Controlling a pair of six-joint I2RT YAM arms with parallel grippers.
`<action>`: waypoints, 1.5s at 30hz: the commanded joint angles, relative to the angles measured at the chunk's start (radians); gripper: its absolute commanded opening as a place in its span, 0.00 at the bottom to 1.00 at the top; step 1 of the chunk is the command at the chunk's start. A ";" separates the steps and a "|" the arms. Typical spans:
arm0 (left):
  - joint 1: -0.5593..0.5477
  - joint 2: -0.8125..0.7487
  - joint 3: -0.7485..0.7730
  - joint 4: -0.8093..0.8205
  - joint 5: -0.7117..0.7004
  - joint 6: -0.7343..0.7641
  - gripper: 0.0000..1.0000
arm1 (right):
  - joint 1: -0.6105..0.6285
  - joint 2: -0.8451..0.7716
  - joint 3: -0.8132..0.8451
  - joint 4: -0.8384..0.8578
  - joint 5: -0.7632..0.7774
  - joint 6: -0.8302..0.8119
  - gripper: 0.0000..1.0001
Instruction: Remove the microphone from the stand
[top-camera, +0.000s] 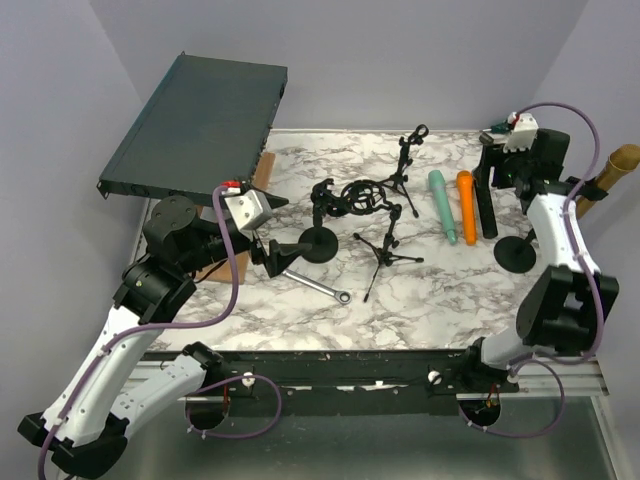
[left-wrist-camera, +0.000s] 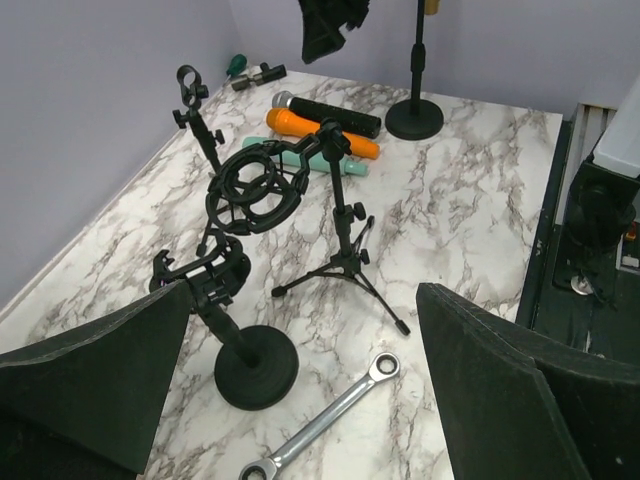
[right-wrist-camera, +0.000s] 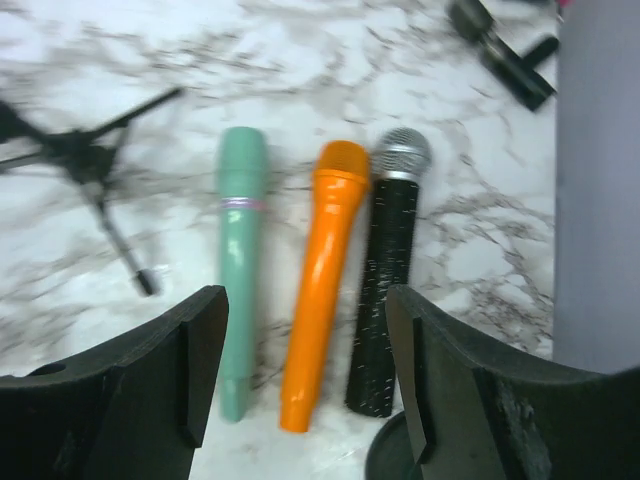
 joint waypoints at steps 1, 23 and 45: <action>0.005 -0.003 -0.016 0.030 -0.022 0.003 0.99 | -0.006 -0.198 -0.128 -0.022 -0.365 -0.001 0.70; 0.007 0.012 -0.133 0.051 -0.109 0.047 0.99 | 0.374 -0.477 -0.481 0.180 -0.770 -0.151 0.69; 0.008 0.124 -0.230 0.228 0.020 0.010 0.99 | 0.493 -0.428 -0.279 0.412 -0.721 0.124 0.01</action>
